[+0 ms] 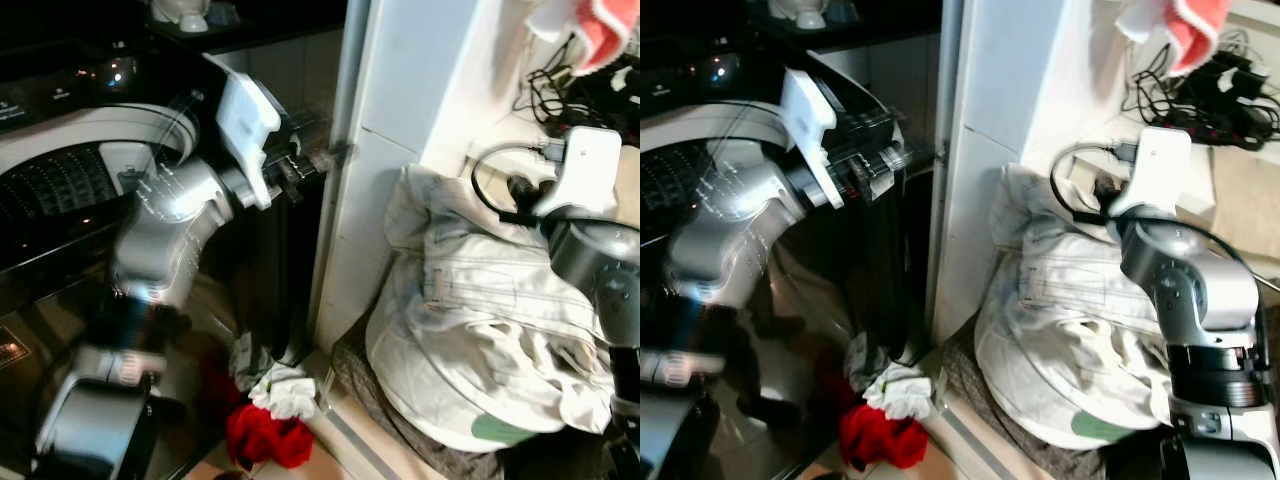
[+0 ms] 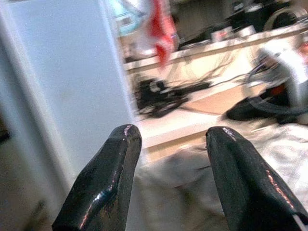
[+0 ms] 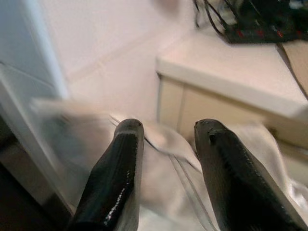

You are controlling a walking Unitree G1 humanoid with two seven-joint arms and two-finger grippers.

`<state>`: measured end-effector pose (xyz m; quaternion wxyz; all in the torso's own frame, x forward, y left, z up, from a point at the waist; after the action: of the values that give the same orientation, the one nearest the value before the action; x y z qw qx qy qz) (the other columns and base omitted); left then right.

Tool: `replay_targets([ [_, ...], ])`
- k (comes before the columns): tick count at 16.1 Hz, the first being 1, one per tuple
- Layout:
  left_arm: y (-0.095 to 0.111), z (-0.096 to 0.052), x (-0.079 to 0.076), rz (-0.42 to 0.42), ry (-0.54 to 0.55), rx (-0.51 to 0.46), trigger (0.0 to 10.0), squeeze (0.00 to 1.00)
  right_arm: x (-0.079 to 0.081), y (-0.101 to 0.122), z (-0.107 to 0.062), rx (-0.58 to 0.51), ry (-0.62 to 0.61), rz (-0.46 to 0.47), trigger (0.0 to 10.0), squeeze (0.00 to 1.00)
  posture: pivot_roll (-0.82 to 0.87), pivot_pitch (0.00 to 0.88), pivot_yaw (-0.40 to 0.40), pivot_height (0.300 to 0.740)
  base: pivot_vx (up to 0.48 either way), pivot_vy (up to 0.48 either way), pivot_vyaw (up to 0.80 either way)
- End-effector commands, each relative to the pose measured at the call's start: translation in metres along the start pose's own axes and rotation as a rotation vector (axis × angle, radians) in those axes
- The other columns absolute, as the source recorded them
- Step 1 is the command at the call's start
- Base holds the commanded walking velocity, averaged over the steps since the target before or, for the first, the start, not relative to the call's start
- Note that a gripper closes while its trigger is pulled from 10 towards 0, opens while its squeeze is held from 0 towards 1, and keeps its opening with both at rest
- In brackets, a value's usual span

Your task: Clothes washing

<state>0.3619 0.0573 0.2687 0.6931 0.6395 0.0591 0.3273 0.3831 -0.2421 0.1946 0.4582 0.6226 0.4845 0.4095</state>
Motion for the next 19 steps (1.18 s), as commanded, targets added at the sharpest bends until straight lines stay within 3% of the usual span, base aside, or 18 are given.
replay_targets([
  [1, 0.012, -0.001, -0.024, -0.036, -0.08, -0.028, 10.0, 0.0, -0.01, -0.005, 0.0, 0.038, 0.006, -0.075, 10.0, 1.0, -0.04, 0.0, -0.04, 0.74, 0.0, 0.0, 0.0],
  [2, 0.011, -0.005, -0.04, -0.063, -0.128, -0.016, 10.0, 0.0, -0.011, -0.012, -0.004, 0.101, 0.045, -0.149, 10.0, 1.0, -0.04, 0.0, -0.043, 0.74, 0.0, 0.0, 0.0],
  [3, 0.011, -0.007, -0.046, -0.075, -0.147, -0.01, 10.0, 0.0, -0.013, -0.015, -0.006, 0.128, 0.058, -0.185, 10.0, 1.0, -0.04, 0.0, -0.043, 0.74, 0.0, 0.0, 0.0],
  [5, 0.007, -0.015, -0.066, -0.126, -0.206, 0.026, 10.0, 0.0, -0.038, -0.024, -0.019, 0.254, 0.04, -0.435, 10.0, 1.0, -0.05, 0.0, -0.042, 0.74, 0.0, 0.0, 0.0],
  [6, 0.007, -0.017, -0.072, -0.145, -0.225, 0.039, 10.0, 0.0, -0.046, -0.024, -0.023, 0.28, 0.032, -0.459, 10.0, 1.0, -0.05, 0.0, -0.041, 0.74, 0.0, 0.0, 0.0],
  [9, 0.005, -0.023, -0.088, -0.176, -0.297, 0.09, 10.0, 0.0, -0.057, -0.03, -0.035, 0.354, 0.037, -0.411, 10.0, 1.0, -0.05, 0.0, -0.043, 0.74, 0.0, 0.0, 0.0],
  [11, 0.0, -0.026, -0.092, -0.175, -0.308, 0.122, 10.0, 0.0, -0.064, -0.046, -0.043, 0.452, 0.011, -0.38, 10.0, 0.56, -0.05, 0.0, -0.039, 0.74, 0.0, 0.0, 0.0],
  [12, -0.001, -0.026, -0.092, -0.178, -0.3, 0.129, 10.0, 0.0, -0.061, -0.058, -0.046, 0.485, 0.036, -0.354, 10.0, 0.0, -0.06, 0.0, -0.038, 0.74, 0.0, 0.0, 0.0],
  [14, 0.0, -0.025, -0.094, -0.185, -0.296, 0.131, 10.0, 0.0, -0.067, -0.074, -0.048, 0.542, 0.012, -0.347, 10.0, 0.0, -0.06, 0.0, -0.037, 0.74, 0.0, 0.0, 0.0],
  [18, 0.0, -0.023, -0.096, -0.188, -0.295, 0.132, 10.0, 0.0, -0.073, -0.088, -0.041, 0.534, -0.003, -0.204, 10.0, 0.0, -0.05, 0.0, -0.04, 0.74, 0.0, 0.0, 0.0],
  [19, 0.0, -0.023, -0.096, -0.188, -0.294, 0.131, 10.0, 0.0, -0.075, -0.089, -0.04, 0.533, -0.018, -0.204, 3.7, 0.0, -0.05, 0.0, -0.04, 0.74, 0.0, 0.0, 0.0],
])
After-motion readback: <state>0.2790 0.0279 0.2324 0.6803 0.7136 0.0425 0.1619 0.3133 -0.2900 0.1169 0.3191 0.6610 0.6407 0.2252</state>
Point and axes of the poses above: a point about 5 cm out from each wrist's last joint towards the gripper, its own z axis pointing out of the wrist towards the gripper, its own y axis along the axis of the wrist's last joint, x = y × z, the point moved 6 cm from there along z, pointing out of the wrist towards the gripper, and after that the axes turned 3 degrees about z, right-handed, at the moved point
